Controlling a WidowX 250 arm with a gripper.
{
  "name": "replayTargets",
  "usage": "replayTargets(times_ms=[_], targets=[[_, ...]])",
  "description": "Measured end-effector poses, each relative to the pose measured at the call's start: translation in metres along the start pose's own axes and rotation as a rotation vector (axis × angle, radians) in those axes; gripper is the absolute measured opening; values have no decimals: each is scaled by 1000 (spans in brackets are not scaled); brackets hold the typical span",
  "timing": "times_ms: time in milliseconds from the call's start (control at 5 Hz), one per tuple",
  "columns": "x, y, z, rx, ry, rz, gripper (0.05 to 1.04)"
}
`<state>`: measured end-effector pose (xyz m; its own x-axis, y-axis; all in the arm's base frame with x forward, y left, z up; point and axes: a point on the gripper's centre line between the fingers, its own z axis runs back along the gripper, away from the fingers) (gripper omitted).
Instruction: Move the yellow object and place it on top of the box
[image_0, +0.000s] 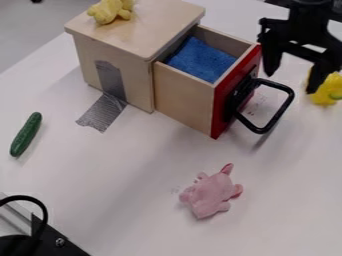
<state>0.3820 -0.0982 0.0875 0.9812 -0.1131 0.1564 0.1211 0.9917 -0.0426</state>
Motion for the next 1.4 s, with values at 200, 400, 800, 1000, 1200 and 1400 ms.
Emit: replayTargets(times_ms=[200,400,800,1000,1200,1400], targets=[[21,-8,-11,-16,-5,39,999],[44,-11,-26,1,-9,88,999],[72,-17,-42,55,-45,251,999],[81,-23,-49,81,-44,320,999],[86,-25,-56,87,-26,368,999],[85,-25,-68,105,15,375,999]])
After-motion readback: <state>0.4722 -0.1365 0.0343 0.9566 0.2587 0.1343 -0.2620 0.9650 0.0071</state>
